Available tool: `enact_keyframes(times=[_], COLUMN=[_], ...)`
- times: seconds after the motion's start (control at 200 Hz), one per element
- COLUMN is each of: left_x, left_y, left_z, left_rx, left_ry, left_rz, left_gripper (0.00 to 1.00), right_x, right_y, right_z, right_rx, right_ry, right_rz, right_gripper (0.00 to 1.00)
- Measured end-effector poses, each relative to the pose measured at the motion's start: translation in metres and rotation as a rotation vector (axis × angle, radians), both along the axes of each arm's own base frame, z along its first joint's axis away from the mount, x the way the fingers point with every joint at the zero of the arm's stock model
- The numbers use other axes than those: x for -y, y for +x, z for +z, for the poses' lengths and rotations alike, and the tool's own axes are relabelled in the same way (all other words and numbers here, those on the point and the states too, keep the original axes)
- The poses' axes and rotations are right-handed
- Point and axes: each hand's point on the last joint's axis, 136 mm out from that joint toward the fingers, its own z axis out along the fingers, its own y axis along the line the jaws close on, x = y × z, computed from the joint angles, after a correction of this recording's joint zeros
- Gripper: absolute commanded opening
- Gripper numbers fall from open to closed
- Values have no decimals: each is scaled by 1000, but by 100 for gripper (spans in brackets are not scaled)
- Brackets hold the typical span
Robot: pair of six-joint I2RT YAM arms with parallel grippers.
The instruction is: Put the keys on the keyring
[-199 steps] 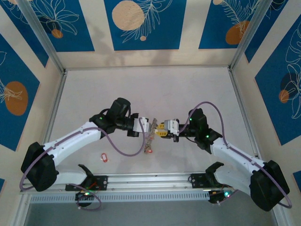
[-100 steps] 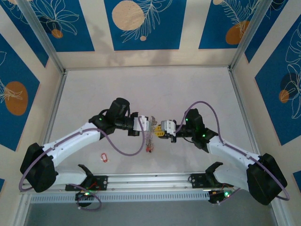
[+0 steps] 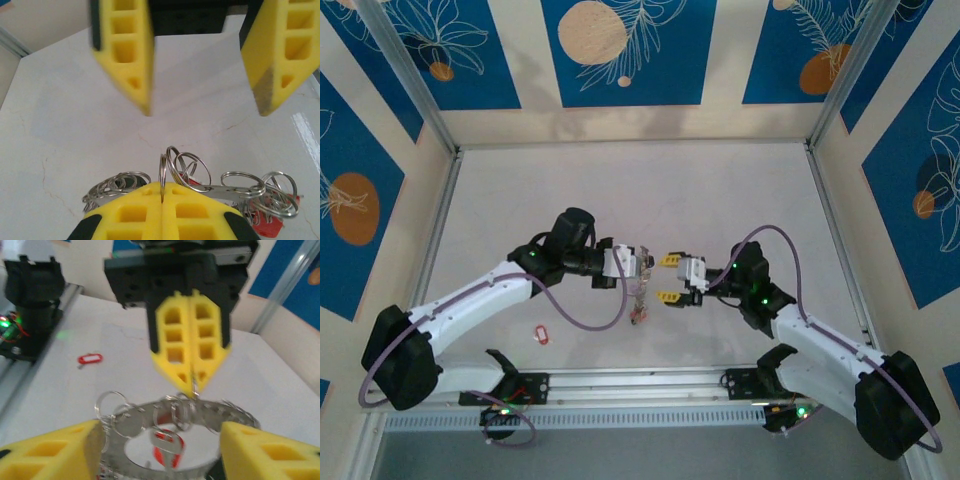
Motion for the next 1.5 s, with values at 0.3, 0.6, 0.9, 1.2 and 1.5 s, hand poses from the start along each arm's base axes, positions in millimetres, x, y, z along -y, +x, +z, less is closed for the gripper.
enact_keyframes(times=[0.3, 0.6, 0.9, 1.2, 1.5], left_x=[0, -1, -3, -6, -8], left_y=[-1, 0, 4, 0, -4], left_z=[4, 5, 2, 1, 4], left_rx=[-6, -26, -33, -29, -11], left_ry=[-13, -22, -26, -30, -38], left_rz=[8, 39, 82, 75, 61], left_gripper=[0, 0, 0, 0, 0], right_x=[-13, -28, -30, -17, -24], right_y=[5, -18, -29, -17, 12], right_z=[-7, -4, -13, 11, 31], right_rx=[-57, -40, -60, -11, 0], right_ry=[-25, -41, -79, -11, -39], right_rz=[25, 131, 148, 62, -2], right_gripper=[55, 39, 47, 45, 41])
